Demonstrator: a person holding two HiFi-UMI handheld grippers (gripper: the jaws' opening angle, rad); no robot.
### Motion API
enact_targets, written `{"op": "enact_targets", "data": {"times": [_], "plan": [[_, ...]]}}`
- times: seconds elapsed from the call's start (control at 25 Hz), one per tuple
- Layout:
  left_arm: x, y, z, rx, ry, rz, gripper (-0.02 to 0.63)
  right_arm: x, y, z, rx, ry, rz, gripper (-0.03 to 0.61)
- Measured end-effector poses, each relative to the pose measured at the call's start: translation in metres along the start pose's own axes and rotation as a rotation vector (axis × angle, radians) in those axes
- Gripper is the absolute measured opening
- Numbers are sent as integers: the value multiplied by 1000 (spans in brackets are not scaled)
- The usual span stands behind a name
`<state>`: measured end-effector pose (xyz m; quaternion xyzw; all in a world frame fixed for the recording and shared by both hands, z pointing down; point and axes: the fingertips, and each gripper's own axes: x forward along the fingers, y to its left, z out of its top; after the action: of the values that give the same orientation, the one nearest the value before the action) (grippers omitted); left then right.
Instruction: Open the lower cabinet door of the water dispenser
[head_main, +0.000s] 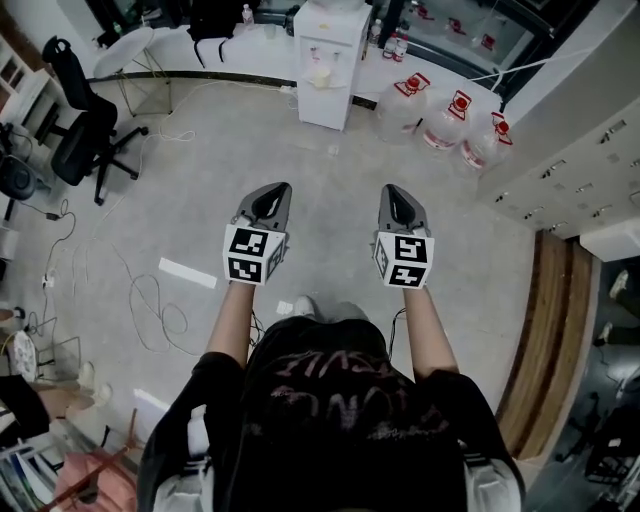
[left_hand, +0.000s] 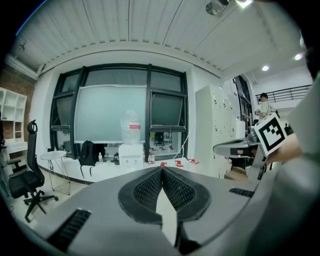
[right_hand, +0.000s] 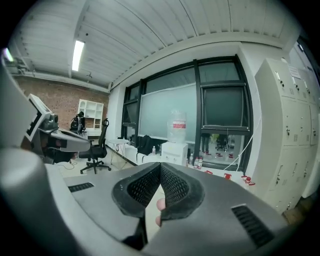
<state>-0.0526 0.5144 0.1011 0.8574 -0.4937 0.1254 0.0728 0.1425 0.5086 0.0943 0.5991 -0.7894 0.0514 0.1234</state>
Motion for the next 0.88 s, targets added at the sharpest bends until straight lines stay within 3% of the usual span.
{"op": "enact_targets", "data": {"times": [0.4, 0.64, 0.88], "plan": [[57, 49, -7, -13, 36, -40, 11, 73, 3, -3, -13, 44, -9, 14], [126, 78, -8, -14, 75, -43, 11, 147, -23, -11, -4, 73, -1, 14], [213, 111, 13, -2, 114, -35, 11, 232, -68, -2, 23, 92, 12, 14]]}}
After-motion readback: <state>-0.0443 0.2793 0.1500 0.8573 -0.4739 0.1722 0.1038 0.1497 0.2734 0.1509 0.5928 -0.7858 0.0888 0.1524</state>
